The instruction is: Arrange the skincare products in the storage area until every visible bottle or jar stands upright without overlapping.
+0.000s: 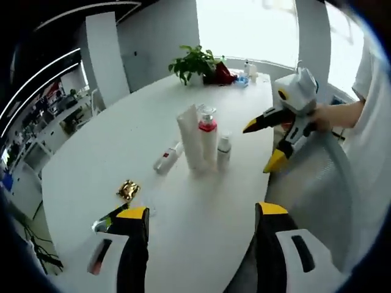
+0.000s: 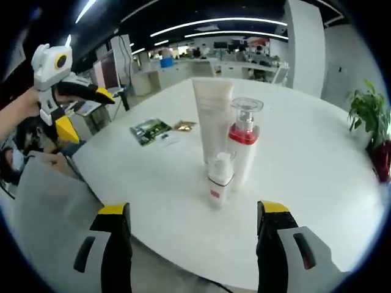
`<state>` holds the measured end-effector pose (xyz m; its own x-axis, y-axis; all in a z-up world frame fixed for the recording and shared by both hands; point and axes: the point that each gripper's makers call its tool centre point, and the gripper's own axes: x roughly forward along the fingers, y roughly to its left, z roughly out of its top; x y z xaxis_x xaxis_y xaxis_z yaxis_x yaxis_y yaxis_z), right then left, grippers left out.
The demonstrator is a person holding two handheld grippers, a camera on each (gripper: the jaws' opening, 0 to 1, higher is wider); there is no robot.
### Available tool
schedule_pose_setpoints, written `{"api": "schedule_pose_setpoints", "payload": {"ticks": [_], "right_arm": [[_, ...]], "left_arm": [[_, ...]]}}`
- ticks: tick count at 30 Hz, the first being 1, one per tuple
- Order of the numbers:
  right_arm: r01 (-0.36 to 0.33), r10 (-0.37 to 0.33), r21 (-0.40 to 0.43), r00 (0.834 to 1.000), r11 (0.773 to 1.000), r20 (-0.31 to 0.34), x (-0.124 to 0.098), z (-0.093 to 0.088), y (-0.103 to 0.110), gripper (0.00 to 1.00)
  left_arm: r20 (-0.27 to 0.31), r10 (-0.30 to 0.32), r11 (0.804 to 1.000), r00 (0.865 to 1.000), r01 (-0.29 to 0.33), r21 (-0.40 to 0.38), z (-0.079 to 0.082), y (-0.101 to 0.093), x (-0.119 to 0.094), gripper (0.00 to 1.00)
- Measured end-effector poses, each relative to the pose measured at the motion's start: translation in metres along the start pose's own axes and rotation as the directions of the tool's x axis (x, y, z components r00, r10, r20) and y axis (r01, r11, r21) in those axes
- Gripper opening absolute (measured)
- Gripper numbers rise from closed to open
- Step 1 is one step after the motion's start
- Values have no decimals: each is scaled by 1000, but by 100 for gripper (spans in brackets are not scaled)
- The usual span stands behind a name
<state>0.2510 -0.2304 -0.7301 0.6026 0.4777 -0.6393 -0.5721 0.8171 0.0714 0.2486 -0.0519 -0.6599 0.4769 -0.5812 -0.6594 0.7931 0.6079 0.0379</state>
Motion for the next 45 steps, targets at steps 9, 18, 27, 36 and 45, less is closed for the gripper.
{"api": "schedule_pose_setpoints", "payload": {"ticks": [9, 18, 27, 36, 45], "right_arm": [[36, -35, -39, 999, 999, 15, -4, 5, -4, 81], [18, -18, -45, 1000, 999, 3, 1, 3, 0, 83], [36, -39, -73, 999, 997, -34, 3, -4, -4, 82], [35, -40, -88, 998, 996, -55, 2, -5, -1, 81], [46, -47, -22, 998, 999, -32, 4, -4, -8, 82]], "left_arm": [[21, 60, 985, 998, -55, -164, -39, 1, -4, 77], [23, 93, 962, 995, -84, -261, -69, 4, 3, 78], [-8, 157, 948, 988, -153, -280, -106, 11, 6, 77], [-57, 181, 965, 982, -189, -181, -117, 9, 10, 75], [-55, 192, 952, 980, -200, -234, -119, 11, 9, 73]]}}
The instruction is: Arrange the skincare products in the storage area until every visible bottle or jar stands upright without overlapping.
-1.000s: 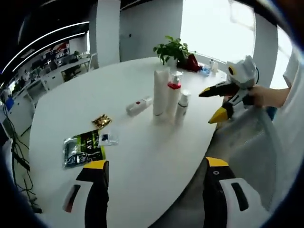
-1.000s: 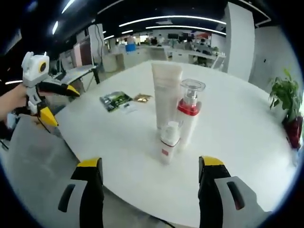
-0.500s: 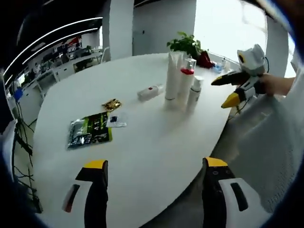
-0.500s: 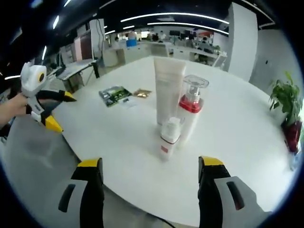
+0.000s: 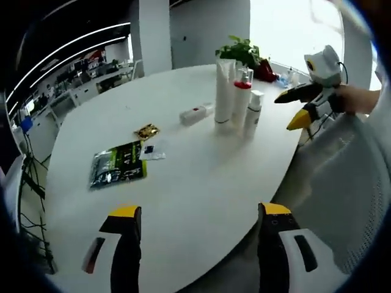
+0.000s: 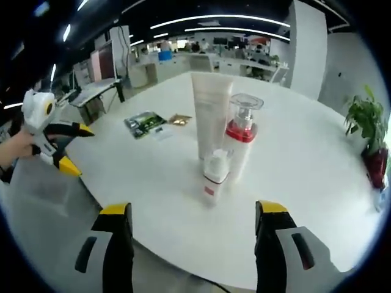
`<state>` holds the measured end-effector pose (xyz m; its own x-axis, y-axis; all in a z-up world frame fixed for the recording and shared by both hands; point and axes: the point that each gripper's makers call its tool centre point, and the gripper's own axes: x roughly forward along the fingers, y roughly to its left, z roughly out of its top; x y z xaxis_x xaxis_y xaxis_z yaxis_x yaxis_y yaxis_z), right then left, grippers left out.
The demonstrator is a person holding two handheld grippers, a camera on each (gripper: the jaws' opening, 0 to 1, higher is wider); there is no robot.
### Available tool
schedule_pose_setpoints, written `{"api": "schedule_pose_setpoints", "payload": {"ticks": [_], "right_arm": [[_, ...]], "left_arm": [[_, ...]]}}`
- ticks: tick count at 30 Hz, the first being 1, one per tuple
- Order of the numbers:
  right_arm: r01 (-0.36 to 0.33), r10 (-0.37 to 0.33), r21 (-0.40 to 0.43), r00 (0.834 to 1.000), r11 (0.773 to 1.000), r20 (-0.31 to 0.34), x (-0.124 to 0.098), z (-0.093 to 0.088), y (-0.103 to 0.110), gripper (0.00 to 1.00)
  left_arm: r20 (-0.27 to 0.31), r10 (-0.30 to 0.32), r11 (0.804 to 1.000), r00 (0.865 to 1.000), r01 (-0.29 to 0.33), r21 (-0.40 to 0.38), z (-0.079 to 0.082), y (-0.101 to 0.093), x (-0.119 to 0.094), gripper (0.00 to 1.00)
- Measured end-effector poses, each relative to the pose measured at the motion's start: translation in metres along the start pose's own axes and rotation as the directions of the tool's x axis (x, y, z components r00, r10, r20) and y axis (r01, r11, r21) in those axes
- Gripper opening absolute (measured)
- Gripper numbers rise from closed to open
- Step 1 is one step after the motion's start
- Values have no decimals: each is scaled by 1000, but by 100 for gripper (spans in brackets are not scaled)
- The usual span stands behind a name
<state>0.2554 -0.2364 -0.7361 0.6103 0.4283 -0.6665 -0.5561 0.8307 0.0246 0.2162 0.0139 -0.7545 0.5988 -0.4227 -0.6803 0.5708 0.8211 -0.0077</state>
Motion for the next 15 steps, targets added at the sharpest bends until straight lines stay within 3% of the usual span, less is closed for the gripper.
{"api": "schedule_pose_setpoints", "payload": {"ticks": [15], "right_arm": [[-15, 15, 31, 1000, 999, 4, -1, -1, 2, 82]], "left_arm": [[-35, -14, 1000, 999, 14, -5, -6, -8, 2, 73]]}}
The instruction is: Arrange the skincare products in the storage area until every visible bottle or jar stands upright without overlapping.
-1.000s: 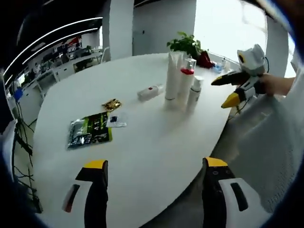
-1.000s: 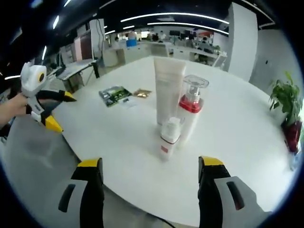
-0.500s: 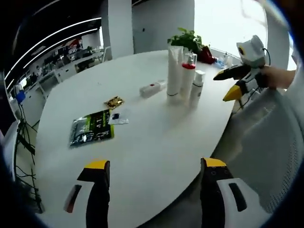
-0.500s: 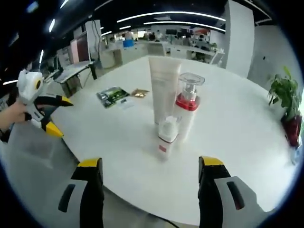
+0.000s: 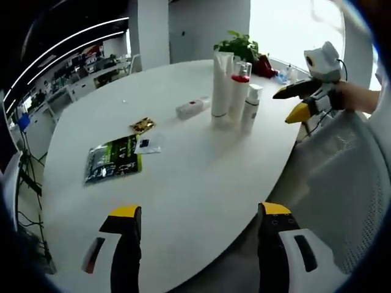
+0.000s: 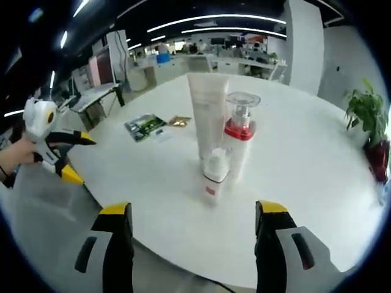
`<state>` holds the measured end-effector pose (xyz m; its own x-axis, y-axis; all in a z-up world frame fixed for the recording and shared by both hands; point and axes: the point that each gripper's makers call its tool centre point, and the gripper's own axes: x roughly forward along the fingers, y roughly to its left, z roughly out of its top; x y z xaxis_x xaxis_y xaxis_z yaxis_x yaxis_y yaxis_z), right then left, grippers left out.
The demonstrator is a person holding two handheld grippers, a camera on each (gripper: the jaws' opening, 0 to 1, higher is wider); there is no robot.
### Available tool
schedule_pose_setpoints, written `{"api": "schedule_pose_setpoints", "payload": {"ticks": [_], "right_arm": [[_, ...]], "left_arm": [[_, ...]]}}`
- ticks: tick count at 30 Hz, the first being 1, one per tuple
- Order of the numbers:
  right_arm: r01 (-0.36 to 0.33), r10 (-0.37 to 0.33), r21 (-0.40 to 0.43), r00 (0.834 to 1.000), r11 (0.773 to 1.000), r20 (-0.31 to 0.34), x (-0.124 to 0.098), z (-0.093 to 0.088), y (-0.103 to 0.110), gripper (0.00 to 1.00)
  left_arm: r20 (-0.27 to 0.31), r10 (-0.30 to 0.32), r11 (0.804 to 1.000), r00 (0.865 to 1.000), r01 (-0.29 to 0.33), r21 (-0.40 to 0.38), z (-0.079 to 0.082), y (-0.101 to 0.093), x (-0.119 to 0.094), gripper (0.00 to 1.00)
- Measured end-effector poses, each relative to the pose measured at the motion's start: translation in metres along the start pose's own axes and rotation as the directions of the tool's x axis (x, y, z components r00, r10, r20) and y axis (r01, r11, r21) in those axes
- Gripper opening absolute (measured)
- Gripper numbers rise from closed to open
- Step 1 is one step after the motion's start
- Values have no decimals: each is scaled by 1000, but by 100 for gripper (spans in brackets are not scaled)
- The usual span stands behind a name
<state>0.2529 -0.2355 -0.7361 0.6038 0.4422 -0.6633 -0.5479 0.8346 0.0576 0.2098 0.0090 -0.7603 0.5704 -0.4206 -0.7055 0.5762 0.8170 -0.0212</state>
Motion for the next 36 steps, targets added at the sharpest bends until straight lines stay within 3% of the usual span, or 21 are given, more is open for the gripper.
{"api": "schedule_pose_setpoints", "payload": {"ticks": [11, 25, 36], "right_arm": [[15, -15, 12, 1000, 1000, 9, -1, 0, -4, 82], [19, -20, 27, 1000, 999, 7, -1, -1, -6, 81], [17, -17, 29, 1000, 999, 8, -1, 0, -6, 81]], "left_arm": [[9, -35, 999, 999, 35, 13, 15, -5, 12, 74], [-10, -84, 989, 996, 85, 124, 50, 1, 39, 73], [-23, -115, 979, 993, 117, 167, 74, 10, 65, 72]]}}
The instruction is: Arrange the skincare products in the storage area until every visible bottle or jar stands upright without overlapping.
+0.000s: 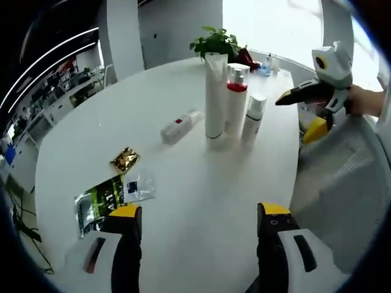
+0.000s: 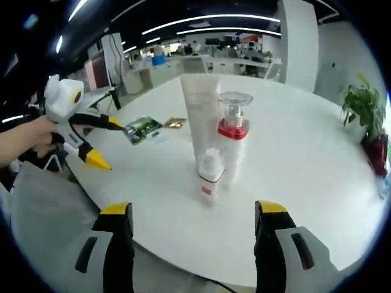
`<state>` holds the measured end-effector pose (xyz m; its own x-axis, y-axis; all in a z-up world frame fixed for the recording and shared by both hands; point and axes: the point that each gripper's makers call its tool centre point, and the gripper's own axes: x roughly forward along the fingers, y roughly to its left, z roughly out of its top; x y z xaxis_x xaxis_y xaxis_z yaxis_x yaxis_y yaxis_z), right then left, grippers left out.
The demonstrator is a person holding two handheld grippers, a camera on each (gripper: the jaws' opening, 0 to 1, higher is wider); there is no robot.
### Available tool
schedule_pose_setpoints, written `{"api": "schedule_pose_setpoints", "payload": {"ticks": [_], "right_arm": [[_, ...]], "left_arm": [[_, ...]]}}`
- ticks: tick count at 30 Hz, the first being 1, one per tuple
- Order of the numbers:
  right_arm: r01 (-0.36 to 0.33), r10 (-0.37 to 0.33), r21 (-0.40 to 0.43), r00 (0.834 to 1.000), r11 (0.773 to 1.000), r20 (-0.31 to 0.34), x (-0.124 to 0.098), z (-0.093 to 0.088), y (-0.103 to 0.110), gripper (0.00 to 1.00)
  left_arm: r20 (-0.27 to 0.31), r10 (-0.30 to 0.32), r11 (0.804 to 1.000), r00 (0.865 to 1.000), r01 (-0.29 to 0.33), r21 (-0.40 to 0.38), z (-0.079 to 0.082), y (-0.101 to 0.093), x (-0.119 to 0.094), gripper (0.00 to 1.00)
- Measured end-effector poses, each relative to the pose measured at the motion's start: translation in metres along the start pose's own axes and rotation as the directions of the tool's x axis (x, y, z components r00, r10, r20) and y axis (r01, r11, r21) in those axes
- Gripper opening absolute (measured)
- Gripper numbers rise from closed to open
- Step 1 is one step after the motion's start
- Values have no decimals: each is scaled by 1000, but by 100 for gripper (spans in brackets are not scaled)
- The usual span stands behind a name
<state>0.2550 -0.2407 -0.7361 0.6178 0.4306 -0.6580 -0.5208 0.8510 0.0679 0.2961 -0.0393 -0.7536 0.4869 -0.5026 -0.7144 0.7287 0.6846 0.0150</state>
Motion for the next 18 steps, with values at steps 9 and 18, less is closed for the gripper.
{"api": "schedule_pose_setpoints", "payload": {"ticks": [9, 18], "right_arm": [[1, -2, 12, 1000, 1000, 10, -1, 1, -2, 80], [7, -8, 48, 1000, 999, 11, 0, -1, -6, 80]], "left_arm": [[-33, -22, 998, 999, 24, 53, 11, 13, 21, 72], [-43, -34, 994, 999, 38, 105, 24, 25, 37, 71]]}}
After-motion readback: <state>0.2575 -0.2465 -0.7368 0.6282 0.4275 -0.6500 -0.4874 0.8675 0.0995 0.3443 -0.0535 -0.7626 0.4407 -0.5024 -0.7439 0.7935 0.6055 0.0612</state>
